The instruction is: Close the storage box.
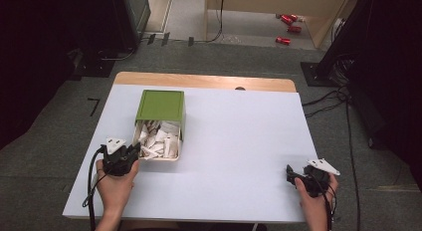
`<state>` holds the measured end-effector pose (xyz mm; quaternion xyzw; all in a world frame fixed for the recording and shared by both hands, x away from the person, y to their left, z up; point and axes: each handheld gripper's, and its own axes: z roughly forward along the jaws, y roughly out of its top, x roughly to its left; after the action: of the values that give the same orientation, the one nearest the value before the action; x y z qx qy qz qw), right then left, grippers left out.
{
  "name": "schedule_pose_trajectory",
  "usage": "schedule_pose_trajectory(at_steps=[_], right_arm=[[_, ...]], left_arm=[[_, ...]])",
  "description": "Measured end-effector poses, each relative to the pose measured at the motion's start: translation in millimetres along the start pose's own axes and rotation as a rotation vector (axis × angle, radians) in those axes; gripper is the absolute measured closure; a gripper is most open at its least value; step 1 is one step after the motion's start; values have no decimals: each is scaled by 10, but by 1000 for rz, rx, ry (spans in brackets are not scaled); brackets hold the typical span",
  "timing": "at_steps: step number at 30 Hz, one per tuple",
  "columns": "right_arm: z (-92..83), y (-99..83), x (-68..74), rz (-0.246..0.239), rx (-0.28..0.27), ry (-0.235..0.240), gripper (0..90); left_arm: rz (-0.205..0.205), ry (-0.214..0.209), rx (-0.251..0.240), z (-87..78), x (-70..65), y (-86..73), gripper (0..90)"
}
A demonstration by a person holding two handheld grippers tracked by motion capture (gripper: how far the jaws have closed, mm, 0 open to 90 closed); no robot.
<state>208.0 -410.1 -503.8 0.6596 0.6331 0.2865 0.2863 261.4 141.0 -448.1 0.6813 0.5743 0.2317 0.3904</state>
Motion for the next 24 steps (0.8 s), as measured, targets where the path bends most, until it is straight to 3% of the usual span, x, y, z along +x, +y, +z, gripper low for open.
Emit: schedule_pose_trajectory(at_steps=[6,12,15,17,24], right_arm=[[0,-1,1,0,-1,-1,156],[-1,-1,1,0,-1,-1,156],[-1,-1,1,0,-1,-1,156],[-1,-1,1,0,-1,-1,156],[-1,-1,0,0,-1,0,156]], left_arm=[[-32,-35,-23,-159,60,-111,594],[-50,-53,-23,-244,107,-224,537],[-38,-62,-11,-244,93,-289,512],[-5,-53,2,-232,58,-342,487],[53,-38,43,-119,-87,-442,477]])
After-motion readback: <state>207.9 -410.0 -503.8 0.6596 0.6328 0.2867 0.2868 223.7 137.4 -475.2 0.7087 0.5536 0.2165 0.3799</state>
